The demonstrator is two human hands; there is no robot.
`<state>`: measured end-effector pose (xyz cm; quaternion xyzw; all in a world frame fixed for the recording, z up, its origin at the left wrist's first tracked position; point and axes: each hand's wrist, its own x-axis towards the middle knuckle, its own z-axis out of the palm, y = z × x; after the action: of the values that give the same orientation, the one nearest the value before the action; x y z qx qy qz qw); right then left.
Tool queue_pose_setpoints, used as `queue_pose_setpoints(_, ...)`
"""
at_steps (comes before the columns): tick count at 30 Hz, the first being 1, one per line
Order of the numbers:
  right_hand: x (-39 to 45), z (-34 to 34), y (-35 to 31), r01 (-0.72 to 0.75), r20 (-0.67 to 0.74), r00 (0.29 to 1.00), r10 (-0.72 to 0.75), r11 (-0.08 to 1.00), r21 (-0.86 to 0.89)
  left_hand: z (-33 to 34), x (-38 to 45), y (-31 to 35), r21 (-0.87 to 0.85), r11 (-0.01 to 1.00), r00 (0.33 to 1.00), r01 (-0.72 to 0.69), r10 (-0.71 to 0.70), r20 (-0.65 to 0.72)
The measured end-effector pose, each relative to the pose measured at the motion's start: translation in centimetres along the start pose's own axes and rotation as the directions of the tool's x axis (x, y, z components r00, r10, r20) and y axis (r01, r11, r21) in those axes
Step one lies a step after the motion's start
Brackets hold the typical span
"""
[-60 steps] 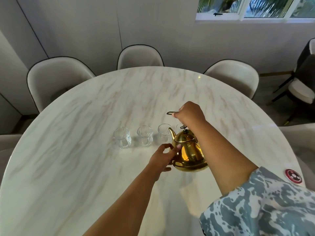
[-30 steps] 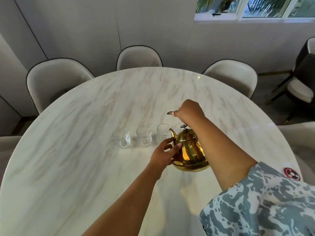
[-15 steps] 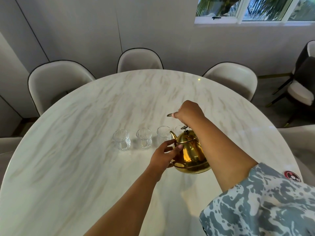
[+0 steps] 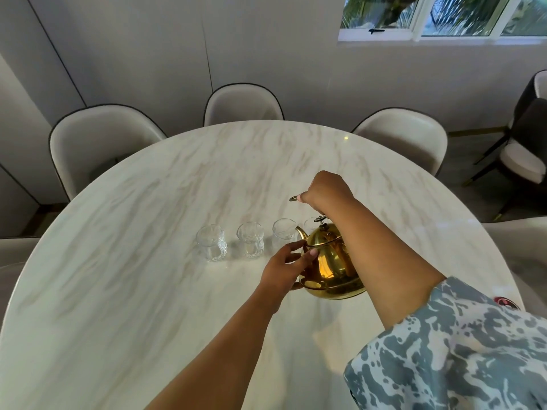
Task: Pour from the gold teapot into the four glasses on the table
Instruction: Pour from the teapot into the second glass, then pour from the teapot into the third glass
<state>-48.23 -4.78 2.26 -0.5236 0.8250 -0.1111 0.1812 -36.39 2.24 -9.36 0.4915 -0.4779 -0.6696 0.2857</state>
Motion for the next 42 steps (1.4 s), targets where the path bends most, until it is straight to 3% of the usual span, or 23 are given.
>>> queue_pose_setpoints(14,-0.1,0.3,0.2,-0.003,0.008,1.000,0.003,1.000,0.002,-0.2,0.2,-0.4,0.028,1.000,1.000,0.011,-0.011,0.018)
queue_pose_setpoints(20,-0.8,0.5,1.0,0.006,0.001,1.000,-0.006,0.994,0.109,-0.4,0.3,-0.8,0.024,1.000,1.000,0.012,-0.013,0.020)
queue_pose_setpoints(30,-4.0,3.0,5.3,0.082,-0.139,0.990,-0.033,0.927,0.366,-0.9,1.1,-2.2,0.004,1.000,1.000,0.001,-0.001,-0.030)
queue_pose_setpoints(42,-6.1,4.2,4.6,0.185,-0.251,0.964,-0.082,0.888,0.421,-2.5,-0.4,-2.1,0.027,0.996,0.994,-0.083,0.085,-0.068)
